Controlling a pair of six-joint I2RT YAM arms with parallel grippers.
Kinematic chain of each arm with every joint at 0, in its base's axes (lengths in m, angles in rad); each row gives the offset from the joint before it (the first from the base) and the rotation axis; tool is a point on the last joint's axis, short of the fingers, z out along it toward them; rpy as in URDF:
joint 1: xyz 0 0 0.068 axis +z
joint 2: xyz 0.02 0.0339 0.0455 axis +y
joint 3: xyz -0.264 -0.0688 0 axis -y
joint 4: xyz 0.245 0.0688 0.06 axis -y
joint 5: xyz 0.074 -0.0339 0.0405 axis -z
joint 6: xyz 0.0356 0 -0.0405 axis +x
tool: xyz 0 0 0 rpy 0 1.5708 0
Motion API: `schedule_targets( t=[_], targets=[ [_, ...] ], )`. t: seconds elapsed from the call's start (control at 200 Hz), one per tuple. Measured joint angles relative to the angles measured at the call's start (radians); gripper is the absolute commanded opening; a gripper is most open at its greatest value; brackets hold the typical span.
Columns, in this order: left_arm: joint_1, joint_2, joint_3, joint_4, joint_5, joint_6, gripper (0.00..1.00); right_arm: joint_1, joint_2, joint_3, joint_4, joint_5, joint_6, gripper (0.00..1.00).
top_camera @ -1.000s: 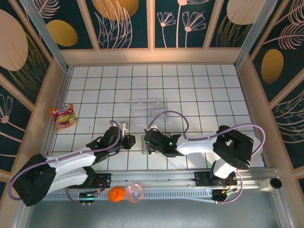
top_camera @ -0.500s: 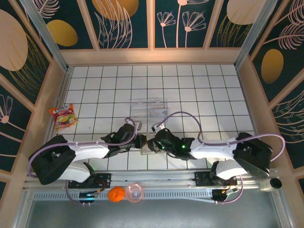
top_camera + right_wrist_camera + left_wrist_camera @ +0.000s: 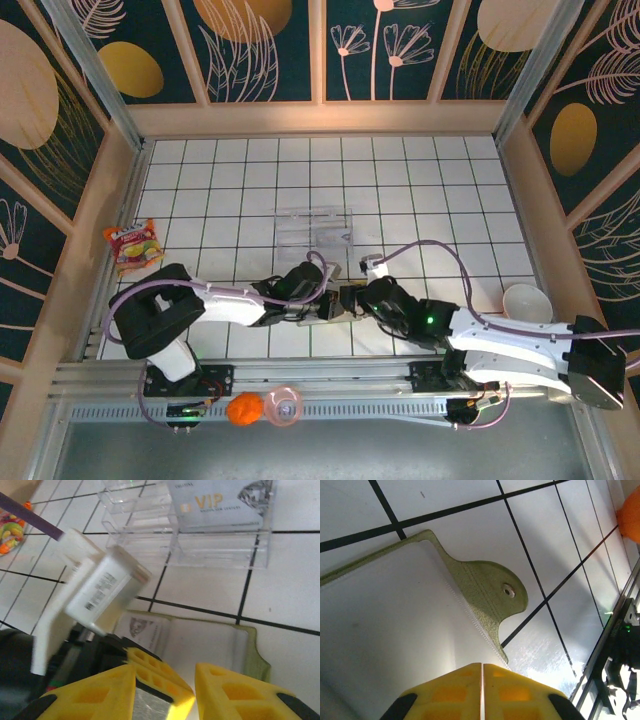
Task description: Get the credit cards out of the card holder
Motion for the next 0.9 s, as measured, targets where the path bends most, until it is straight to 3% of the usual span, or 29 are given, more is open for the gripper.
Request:
schedule_targets(
  t=[0.13,0.25,0.475,0.721,0.896],
  targets=[
    [0.0,-0.066,-0.002,-0.032,-0.053,0.0,0.2,-0.009,0.001,-0.004,-0.018,-0.01,0.009,0.37],
    [0.01,-0.184,-0.034,-0.08,-0.146,0.0,0.19,-0.018,0.019,-0.004,-0.006,-0.049,-0.006,0.33],
    [0.067,-0.401,-0.103,-0.173,-0.295,0.014,0.25,-0.017,0.19,0.054,0.034,-0.167,-0.091,0.26],
    [0.086,-0.372,-0.204,-0.22,-0.297,0.019,0.26,-0.022,0.411,0.104,0.082,-0.215,-0.089,0.17],
    [0.086,-0.358,-0.223,-0.218,-0.294,0.019,0.27,-0.03,0.447,0.071,0.092,-0.207,-0.023,0.15]
  ],
)
